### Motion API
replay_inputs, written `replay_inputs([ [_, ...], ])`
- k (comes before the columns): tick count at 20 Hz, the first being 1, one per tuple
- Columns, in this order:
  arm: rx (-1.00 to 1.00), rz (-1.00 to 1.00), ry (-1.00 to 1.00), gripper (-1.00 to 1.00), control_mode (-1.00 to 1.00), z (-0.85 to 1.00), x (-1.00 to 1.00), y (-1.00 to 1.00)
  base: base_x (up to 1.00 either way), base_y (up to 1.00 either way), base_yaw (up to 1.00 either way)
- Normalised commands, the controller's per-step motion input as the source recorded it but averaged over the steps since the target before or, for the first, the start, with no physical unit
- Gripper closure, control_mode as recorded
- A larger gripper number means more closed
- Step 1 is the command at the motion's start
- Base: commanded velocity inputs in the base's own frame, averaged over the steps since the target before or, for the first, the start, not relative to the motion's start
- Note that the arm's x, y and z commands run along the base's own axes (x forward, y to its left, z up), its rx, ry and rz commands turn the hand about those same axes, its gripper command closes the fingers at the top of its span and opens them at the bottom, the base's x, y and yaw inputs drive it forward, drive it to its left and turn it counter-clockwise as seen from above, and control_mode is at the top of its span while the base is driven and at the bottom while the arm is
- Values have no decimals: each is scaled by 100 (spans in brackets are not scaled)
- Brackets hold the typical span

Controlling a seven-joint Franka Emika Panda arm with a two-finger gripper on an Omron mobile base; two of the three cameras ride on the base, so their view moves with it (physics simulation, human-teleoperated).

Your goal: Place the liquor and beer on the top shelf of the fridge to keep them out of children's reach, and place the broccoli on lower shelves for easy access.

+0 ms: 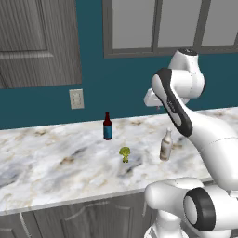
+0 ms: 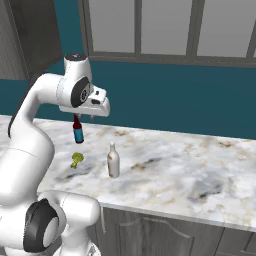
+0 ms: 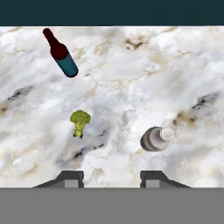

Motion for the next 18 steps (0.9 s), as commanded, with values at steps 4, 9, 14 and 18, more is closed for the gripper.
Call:
replay_inputs([
  [4,0,2,0,-100,-100,-9,-2,-8,0,0,0],
  [9,0,9,-13,-100,-100,-13,-31,-17,0,0,0],
  [14,0,5,-13,-100,-100,-9,-33,-26,0,0,0],
  [18,0,3,-7,-100,-100,-1,-27,-30,0,0,0],
])
